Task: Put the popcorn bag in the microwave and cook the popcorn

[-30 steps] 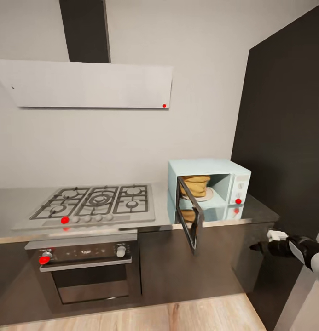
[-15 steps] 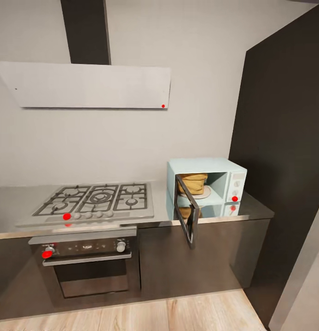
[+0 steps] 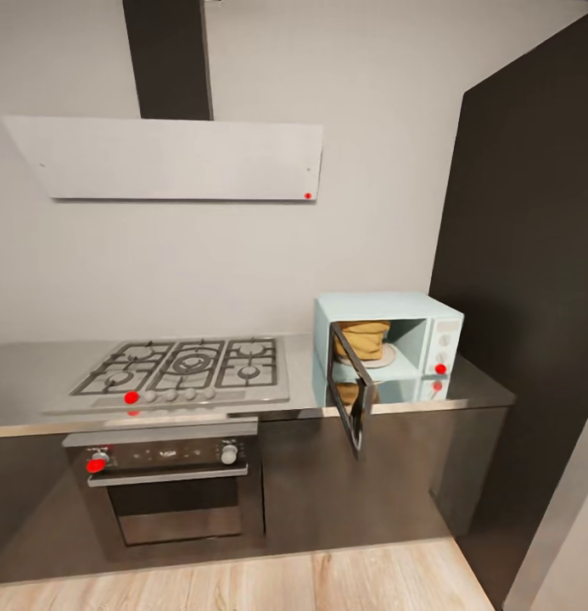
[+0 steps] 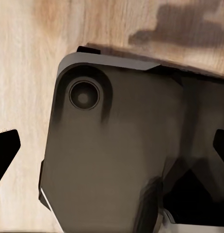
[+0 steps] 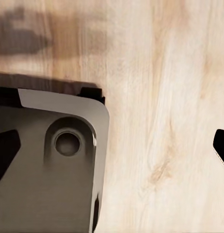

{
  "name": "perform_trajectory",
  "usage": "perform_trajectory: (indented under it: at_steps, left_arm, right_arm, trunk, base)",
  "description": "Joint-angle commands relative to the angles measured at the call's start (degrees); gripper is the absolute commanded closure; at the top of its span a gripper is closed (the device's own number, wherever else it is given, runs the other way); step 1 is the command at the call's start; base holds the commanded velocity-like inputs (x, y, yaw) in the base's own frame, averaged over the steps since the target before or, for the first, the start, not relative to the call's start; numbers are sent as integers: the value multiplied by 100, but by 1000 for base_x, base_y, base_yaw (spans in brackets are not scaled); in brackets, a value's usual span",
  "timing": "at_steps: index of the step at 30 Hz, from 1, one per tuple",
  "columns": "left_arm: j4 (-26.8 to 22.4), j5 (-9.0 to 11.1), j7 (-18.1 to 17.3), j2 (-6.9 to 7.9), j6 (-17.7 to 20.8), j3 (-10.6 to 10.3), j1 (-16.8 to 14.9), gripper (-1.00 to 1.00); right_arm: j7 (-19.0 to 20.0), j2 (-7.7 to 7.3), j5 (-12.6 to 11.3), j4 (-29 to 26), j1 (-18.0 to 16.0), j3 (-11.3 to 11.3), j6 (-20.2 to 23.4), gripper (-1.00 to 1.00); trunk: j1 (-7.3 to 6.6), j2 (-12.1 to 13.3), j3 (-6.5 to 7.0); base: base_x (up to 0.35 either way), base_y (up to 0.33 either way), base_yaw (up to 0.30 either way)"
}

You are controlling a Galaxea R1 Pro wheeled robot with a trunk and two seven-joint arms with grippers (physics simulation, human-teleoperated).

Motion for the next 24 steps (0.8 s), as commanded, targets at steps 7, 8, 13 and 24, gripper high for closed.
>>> perform_trajectory:
  at_steps: [7, 8, 13, 24]
  left_arm:
    - [-16, 31, -9, -15, -21, 33, -1, -100]
    - [-17, 31, -9, -17, -22, 33, -1, -100]
    - [-17, 29, -9, -75, -22, 34, -1, -100]
    - [-2, 31, -9, -170, -22, 22, -1, -100]
  right_arm:
    - [9, 15, 50, 15, 10, -47, -61, -100]
    - [9, 16, 50, 15, 13, -47, -66, -100]
    - [9, 16, 50, 15, 19, -47, -75, -100]
    - [3, -7, 50, 14, 19, -47, -76, -100]
  trunk:
    - [0, -4, -7]
    - [0, -4, -7]
    - [0, -4, -7]
    - [0, -4, -7]
  base:
    - [0, 0, 267]
    - [0, 0, 272]
    - [0, 0, 273]
    - [0, -151, 106]
